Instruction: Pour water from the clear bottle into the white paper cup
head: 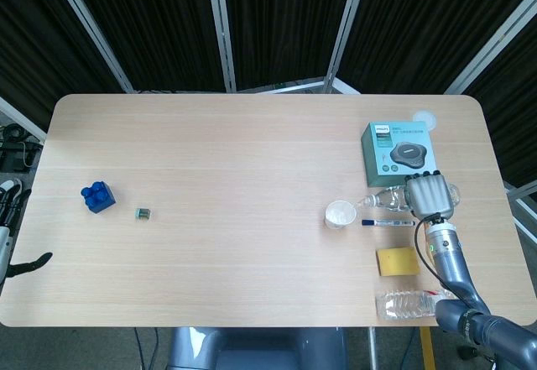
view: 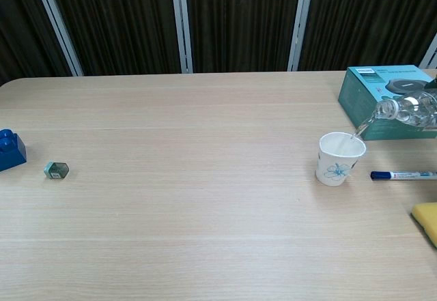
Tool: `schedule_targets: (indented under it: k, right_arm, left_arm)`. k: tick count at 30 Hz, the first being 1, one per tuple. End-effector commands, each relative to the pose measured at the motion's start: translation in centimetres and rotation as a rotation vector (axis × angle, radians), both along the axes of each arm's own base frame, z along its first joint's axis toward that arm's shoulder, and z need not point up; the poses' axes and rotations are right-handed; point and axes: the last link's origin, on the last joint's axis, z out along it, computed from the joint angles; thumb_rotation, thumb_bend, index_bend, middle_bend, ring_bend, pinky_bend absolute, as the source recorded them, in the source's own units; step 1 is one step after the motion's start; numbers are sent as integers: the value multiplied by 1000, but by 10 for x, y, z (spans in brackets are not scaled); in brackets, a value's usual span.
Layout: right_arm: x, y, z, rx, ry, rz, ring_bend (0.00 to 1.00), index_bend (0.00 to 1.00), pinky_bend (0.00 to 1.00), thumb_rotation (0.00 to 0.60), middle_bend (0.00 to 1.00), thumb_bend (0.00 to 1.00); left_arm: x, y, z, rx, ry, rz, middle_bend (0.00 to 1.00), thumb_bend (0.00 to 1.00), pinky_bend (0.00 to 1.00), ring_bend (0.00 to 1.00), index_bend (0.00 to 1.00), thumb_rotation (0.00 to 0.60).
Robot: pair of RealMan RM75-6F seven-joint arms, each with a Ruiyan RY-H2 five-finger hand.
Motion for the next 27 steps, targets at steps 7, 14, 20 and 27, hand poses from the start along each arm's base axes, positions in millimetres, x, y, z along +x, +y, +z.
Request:
schedule_targets:
  k: [7, 14, 20, 27]
  right_arm:
    - [2, 0, -1, 3, 6, 5, 515, 496, 493, 600, 590, 527]
    - [4, 0, -2, 4, 8, 10, 515, 496, 493, 600, 590, 529]
    - [6, 2, -2, 6, -12, 7, 515, 496, 493, 600, 590, 533]
    - [10, 6, -1, 24, -126, 0, 516, 498, 495, 600, 591, 534]
  left_arm:
    - [0, 0, 0, 1, 1, 1, 0, 0, 0, 0, 1, 600]
    - [0, 0, 0, 0, 0, 1, 0, 0, 0, 0, 1, 600]
    - [0, 0, 1, 1, -1, 1, 0, 0, 0, 0, 1, 600]
    - [0, 0, 1, -2, -4, 2, 0, 0, 0, 0, 1, 600]
